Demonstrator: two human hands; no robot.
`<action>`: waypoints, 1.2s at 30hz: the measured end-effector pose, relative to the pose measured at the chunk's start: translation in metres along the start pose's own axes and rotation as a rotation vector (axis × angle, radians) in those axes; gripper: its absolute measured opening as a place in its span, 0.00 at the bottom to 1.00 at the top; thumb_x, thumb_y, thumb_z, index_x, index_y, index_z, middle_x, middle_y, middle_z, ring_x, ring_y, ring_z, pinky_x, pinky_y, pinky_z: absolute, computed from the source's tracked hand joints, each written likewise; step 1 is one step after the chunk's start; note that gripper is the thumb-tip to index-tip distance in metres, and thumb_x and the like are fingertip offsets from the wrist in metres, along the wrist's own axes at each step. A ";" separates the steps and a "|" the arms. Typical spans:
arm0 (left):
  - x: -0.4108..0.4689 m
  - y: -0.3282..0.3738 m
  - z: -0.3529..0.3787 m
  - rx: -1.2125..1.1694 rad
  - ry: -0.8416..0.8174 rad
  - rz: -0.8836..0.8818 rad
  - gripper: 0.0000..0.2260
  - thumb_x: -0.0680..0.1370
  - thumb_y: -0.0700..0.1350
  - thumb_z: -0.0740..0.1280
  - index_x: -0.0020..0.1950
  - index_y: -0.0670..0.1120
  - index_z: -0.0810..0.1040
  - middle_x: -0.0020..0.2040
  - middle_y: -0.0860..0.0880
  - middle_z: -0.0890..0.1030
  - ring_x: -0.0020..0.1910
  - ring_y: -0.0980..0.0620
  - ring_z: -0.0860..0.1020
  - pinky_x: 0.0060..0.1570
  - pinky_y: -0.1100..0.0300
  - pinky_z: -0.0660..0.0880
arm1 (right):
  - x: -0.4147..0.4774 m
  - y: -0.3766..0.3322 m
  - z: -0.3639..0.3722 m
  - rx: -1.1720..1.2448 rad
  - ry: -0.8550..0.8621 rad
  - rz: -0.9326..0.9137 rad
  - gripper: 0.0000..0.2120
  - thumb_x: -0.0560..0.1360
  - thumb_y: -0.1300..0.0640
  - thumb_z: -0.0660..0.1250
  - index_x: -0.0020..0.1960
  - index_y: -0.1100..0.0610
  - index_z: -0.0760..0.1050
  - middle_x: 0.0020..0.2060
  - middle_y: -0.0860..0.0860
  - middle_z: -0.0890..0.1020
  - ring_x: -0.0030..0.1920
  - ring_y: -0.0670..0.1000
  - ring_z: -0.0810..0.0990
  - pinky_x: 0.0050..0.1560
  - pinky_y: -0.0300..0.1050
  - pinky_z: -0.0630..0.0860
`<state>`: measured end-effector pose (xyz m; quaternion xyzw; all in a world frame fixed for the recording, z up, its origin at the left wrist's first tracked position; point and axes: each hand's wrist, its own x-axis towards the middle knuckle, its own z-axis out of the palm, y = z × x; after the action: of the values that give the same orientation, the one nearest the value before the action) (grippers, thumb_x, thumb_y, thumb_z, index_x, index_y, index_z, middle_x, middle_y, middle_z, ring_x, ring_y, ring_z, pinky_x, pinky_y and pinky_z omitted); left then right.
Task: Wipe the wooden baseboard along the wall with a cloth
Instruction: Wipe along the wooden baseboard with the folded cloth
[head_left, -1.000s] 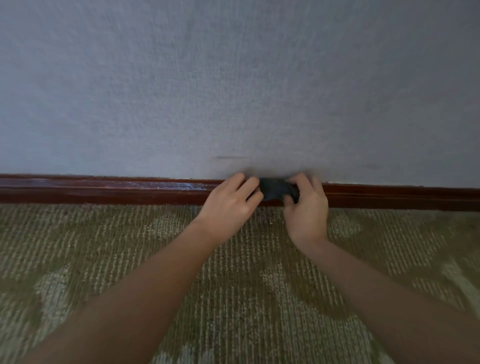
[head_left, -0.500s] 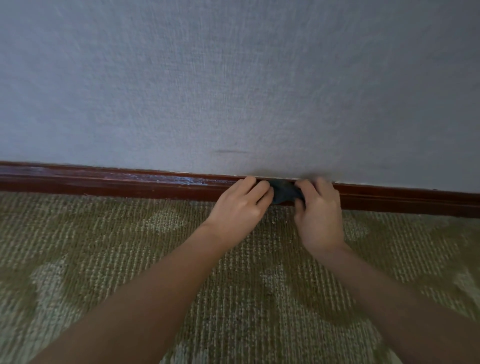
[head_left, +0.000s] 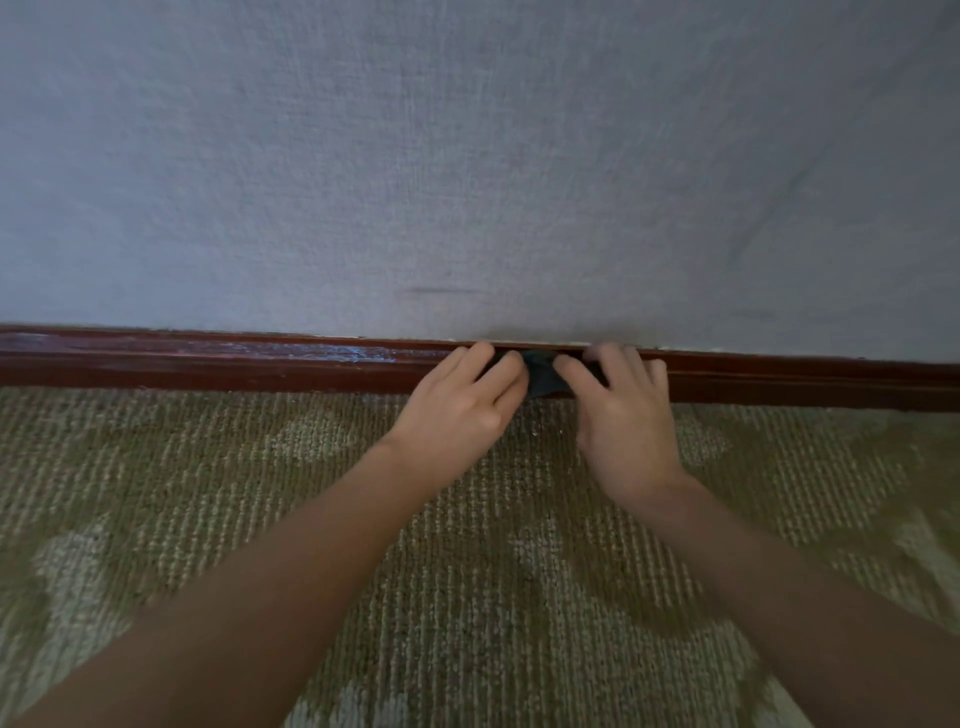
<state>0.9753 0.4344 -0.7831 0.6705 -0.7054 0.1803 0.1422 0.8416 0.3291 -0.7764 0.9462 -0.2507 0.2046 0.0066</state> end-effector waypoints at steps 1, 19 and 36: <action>0.001 0.001 0.000 -0.010 0.000 0.002 0.15 0.73 0.34 0.56 0.49 0.36 0.82 0.45 0.41 0.82 0.38 0.45 0.79 0.39 0.56 0.77 | -0.001 0.002 0.001 -0.002 0.004 0.000 0.23 0.56 0.77 0.72 0.50 0.64 0.79 0.40 0.60 0.78 0.41 0.60 0.78 0.39 0.47 0.59; 0.002 -0.001 0.000 0.036 0.025 0.018 0.13 0.74 0.34 0.58 0.48 0.36 0.82 0.45 0.42 0.82 0.39 0.45 0.79 0.40 0.56 0.75 | -0.005 0.001 0.011 0.091 0.058 0.017 0.23 0.58 0.80 0.70 0.51 0.69 0.78 0.42 0.65 0.78 0.40 0.64 0.78 0.38 0.50 0.71; 0.008 0.005 -0.003 0.012 -0.027 -0.014 0.15 0.72 0.35 0.56 0.45 0.39 0.83 0.41 0.45 0.81 0.39 0.47 0.78 0.40 0.57 0.75 | -0.001 0.018 0.008 0.096 -0.032 -0.116 0.21 0.59 0.80 0.70 0.52 0.73 0.77 0.40 0.68 0.76 0.36 0.65 0.76 0.34 0.52 0.75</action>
<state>0.9694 0.4287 -0.7771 0.6787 -0.7015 0.1744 0.1301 0.8352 0.3132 -0.7856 0.9615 -0.1853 0.2006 -0.0308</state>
